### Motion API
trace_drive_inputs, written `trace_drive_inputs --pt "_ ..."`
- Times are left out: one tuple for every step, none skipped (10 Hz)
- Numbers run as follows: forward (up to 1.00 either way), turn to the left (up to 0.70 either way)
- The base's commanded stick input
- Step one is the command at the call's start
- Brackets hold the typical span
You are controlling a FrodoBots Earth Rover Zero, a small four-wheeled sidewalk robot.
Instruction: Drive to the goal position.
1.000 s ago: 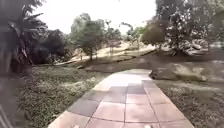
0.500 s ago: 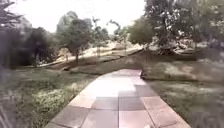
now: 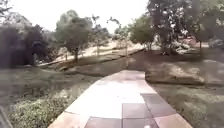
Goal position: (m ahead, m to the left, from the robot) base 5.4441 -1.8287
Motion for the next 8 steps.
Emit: trace_drive_inputs --pt "1.00 -0.40" --pt "1.00 -0.40" --pt "1.00 -0.38" --pt "1.00 -0.15" --pt "1.00 0.00" --pt "1.00 0.00" --pt "1.00 0.00" --pt "1.00 0.00"
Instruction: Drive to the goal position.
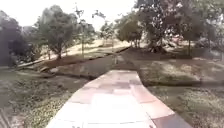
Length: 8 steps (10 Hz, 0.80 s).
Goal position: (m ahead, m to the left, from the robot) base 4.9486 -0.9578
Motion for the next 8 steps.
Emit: trace_drive_inputs --pt "1.00 0.00" --pt "1.00 0.00" --pt "1.00 0.00" --pt "1.00 0.00" --pt "1.00 0.00" --pt "1.00 0.00" --pt "1.00 0.00" --pt "1.00 0.00"
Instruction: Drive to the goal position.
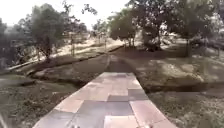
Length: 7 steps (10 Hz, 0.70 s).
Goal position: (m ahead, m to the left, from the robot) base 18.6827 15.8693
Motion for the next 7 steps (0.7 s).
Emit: trace_drive_inputs --pt "1.00 -0.02" --pt "1.00 -0.37" --pt "1.00 -0.20" --pt "1.00 0.00" --pt "1.00 0.00" --pt "1.00 0.00" --pt "1.00 0.00"
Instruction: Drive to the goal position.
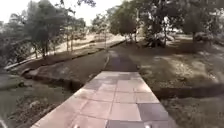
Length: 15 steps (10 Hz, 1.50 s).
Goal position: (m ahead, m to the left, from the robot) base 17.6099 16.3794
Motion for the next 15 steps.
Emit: trace_drive_inputs --pt "1.00 0.00" --pt "1.00 0.00" --pt "1.00 0.00" --pt "1.00 0.00" --pt "1.00 0.00" --pt "1.00 0.00" --pt "1.00 0.00" --pt "1.00 0.00" --pt "1.00 0.00" --pt "1.00 0.00" --pt "1.00 0.00" --pt "1.00 0.00" --pt "1.00 0.00" --pt "1.00 0.00" --pt "1.00 0.00"
